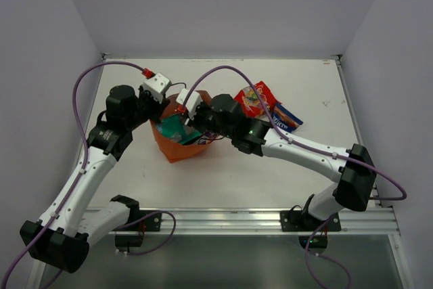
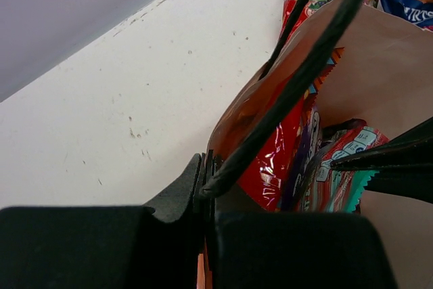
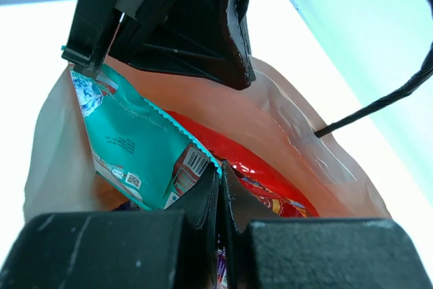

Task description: Take the snacks out of the paper bag

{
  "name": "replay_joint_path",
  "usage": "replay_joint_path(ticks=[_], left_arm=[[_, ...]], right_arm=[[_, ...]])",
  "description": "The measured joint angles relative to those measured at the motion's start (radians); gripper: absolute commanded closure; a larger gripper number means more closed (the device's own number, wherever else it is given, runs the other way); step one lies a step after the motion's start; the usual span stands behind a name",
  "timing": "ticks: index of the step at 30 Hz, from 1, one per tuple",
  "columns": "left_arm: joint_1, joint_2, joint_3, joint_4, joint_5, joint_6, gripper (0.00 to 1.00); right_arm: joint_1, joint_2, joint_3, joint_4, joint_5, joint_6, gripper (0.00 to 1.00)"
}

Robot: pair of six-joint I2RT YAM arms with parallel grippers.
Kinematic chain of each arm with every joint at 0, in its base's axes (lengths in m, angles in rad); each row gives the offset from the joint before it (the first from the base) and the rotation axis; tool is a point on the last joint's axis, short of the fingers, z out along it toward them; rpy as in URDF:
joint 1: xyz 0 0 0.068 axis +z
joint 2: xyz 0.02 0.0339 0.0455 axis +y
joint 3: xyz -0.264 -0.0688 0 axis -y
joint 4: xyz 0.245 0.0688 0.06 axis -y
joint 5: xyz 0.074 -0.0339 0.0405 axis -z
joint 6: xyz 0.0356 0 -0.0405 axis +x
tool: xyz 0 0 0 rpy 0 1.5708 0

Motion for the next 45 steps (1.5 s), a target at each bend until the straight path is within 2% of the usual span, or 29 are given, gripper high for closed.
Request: replay_joint_path(ticks=[5,9,19,27,32,36,40,45], left_arm=[[0.000,-0.002,0.000,0.000,-0.023,-0.001,1.00],[-0.002,-0.002,0.000,0.002,-0.098,-0.018,1.00],[-0.001,0.018,0.006,0.001,-0.347,-0.034,1.00],[0.033,0.079,0.036,0.021,-0.449,-0.020,1.00],[0.040,0.085,0.036,0.061,-0.435,0.032,1.00],[0.040,0.084,0.036,0.089,-0.375,0.071,1.00],[0.040,0.072,0.036,0.089,-0.312,0.092,1.00],[0.040,0.033,0.022,0.082,-0.231,0.099,1.00]], right_arm=[[0.000,-0.002,0.000,-0.001,0.020,-0.001,1.00],[-0.006,-0.035,0.000,-0.021,0.038,-0.011,1.00],[-0.053,-0.292,0.042,-0.026,0.137,-0.030,1.00],[-0.108,-0.446,0.074,-0.034,0.324,0.010,1.00],[-0.140,-0.539,-0.073,-0.109,0.396,0.111,1.00],[-0.142,-0.559,-0.236,-0.222,0.338,0.264,1.00],[-0.143,-0.523,-0.386,-0.307,0.183,0.421,1.00],[-0.181,-0.388,-0.412,-0.291,0.066,0.507,1.00]])
